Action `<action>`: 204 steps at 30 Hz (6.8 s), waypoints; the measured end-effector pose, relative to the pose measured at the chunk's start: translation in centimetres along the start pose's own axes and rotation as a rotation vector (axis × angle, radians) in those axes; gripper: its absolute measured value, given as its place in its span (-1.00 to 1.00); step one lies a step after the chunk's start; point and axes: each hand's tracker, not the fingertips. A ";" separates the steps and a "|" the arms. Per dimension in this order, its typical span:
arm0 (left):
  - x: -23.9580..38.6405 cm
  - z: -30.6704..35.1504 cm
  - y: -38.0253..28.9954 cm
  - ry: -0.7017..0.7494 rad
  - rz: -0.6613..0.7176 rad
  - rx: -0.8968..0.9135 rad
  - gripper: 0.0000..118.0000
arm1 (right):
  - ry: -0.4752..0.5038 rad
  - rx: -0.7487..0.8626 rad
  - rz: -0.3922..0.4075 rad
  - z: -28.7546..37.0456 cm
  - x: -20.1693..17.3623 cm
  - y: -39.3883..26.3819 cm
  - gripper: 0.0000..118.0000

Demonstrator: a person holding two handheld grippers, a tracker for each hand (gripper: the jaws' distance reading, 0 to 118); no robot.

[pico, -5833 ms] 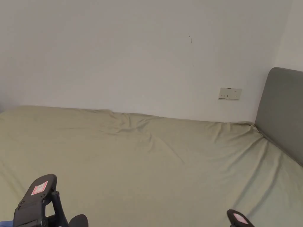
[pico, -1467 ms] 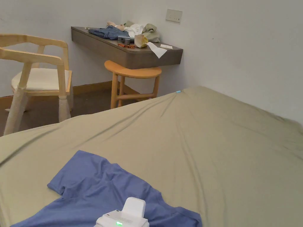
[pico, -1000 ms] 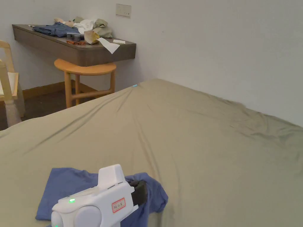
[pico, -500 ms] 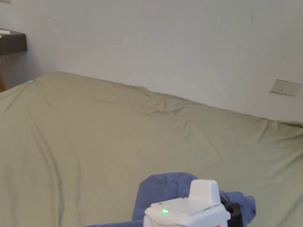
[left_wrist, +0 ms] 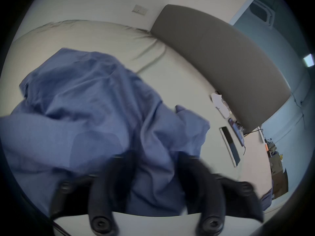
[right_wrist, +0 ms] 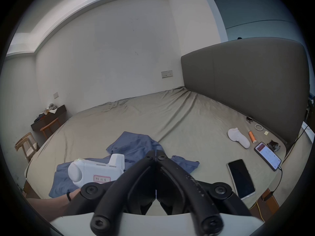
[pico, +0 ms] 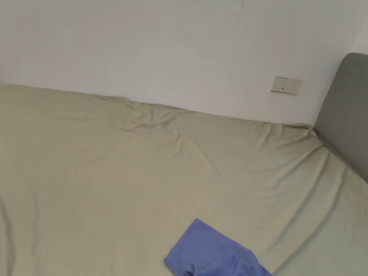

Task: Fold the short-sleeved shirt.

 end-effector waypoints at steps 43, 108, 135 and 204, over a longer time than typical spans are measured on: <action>-29.0 27.3 -6.8 0.671 0.471 0.270 -0.92 | 0.263 -0.151 0.183 -10.5 -11.7 0.9 -0.98; -10.9 49.0 38.7 0.989 -0.191 0.786 -0.93 | -0.037 0.352 0.183 -17.5 -12.7 50.1 -0.93; -23.0 37.4 42.0 0.908 -0.022 0.695 -0.93 | -0.063 0.308 0.109 -32.3 -12.2 47.4 -0.93; -13.9 37.6 -20.7 0.822 0.447 0.272 -1.00 | -0.116 -0.336 -0.057 3.3 3.2 -9.3 -0.90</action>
